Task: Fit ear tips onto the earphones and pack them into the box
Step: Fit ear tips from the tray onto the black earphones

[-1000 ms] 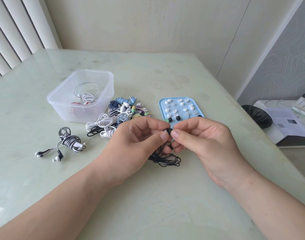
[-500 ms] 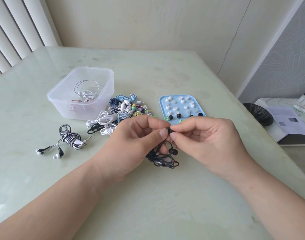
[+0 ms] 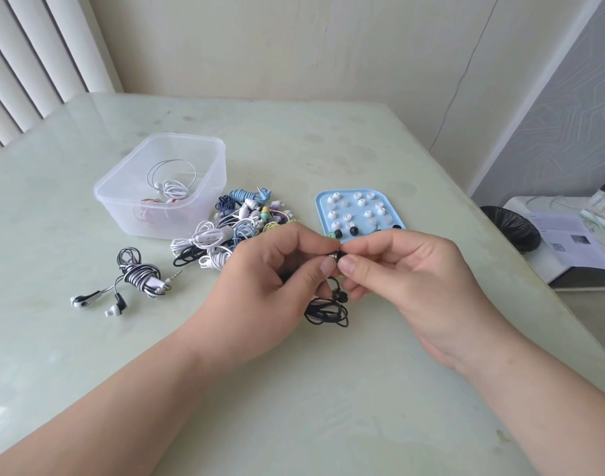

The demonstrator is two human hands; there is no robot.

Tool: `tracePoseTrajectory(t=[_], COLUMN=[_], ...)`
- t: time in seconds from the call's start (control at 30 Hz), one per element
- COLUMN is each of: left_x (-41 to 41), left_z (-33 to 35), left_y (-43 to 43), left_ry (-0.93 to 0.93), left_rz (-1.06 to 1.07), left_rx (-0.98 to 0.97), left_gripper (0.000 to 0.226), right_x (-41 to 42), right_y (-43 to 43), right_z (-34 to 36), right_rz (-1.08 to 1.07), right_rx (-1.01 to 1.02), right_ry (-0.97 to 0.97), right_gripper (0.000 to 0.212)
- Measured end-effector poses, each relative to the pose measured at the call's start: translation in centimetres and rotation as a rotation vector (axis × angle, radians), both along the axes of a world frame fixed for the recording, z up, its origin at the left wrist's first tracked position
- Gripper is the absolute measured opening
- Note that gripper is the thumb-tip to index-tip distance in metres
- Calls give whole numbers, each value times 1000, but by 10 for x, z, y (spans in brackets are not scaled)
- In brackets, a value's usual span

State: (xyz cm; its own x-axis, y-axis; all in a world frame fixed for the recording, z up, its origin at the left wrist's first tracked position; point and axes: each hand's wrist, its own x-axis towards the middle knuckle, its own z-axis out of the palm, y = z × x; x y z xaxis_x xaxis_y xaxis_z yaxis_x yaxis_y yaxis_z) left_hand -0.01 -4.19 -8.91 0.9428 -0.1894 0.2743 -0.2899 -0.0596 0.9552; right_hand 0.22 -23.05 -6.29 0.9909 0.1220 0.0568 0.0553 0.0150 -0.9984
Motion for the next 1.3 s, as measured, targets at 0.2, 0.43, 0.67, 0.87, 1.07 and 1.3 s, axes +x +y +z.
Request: tracePoseTrajectory(t=[0.2,0.43,0.67,0.87,1.07,1.3], left_x=[3,5,5,-1,-2,39], left_z=[1,2,1,13,46,111], left_y=[-2,-2,-1,-2,16,77], left_ry=[143,249,339,436,485,317], left_rz=[-49,-37,-130,-88,67,425], left_rx=[-165,-289,-327,-428,-496,-449], left_gripper=[11,10,23,20,24,18], right_x=[1,3,4,2,11,42], right_y=[-1,-2,0,6,28,92], right_z=[-3,-6,-11,-9,6,43], right_rz=[-46,-68,-57,-118,-215,-79], right_rx=[-81,-96,-102,-118,-150,-195], right_ry=[-92,-138,-144,-121,-109,-104], right_gripper=[18,17,12,7,11,23])
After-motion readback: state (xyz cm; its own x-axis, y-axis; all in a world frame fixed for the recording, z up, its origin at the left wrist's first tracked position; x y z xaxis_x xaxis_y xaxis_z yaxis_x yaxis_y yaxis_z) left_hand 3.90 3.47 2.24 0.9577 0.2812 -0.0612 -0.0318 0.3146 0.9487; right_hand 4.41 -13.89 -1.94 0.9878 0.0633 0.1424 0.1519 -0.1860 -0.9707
